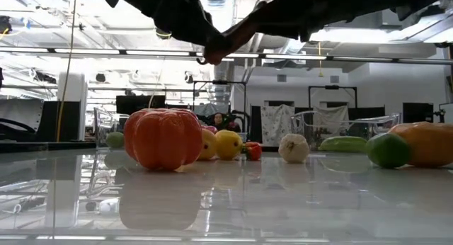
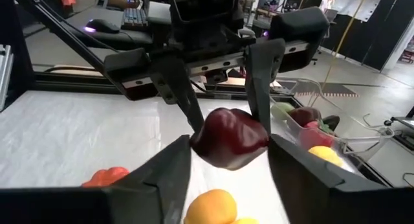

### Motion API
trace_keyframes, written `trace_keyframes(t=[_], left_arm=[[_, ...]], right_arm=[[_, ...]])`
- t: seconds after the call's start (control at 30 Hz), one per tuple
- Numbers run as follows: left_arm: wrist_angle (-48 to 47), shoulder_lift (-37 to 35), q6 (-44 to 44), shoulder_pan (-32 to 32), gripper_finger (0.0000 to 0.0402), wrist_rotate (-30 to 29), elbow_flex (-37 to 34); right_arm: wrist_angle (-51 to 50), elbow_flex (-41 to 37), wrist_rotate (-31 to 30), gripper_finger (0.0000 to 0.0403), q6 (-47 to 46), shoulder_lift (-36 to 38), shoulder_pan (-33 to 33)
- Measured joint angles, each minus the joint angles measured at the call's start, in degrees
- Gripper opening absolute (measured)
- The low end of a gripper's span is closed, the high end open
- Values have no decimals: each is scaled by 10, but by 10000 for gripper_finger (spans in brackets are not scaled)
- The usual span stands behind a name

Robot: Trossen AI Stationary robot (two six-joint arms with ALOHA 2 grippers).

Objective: Sort produce into baskets
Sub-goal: Put the dark red pepper into the right transparent bin

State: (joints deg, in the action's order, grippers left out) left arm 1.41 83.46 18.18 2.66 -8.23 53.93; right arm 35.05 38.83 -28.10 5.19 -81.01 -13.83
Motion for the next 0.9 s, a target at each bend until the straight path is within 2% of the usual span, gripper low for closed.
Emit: trace_keyframes(t=[0.13, 0.27, 0.47, 0.73, 0.9], left_arm=[[-1, 0, 0, 0, 174, 0, 0], [-2, 0, -12, 0, 177, -8, 0], [-7, 1, -15, 1, 221, -13, 0], [-14, 1, -12, 1, 305, -66, 0], [-54, -13, -7, 1, 320, -137, 0]], right_arm=[[0, 0, 0, 163, -2, 0, 0], [2, 0, -3, 132, -5, 0, 0], [-2, 0, -4, 127, -2, 0, 1], [-14, 0, -7, 126, -2, 0, 1], [-52, 0, -71, 126, -2, 5, -1]])
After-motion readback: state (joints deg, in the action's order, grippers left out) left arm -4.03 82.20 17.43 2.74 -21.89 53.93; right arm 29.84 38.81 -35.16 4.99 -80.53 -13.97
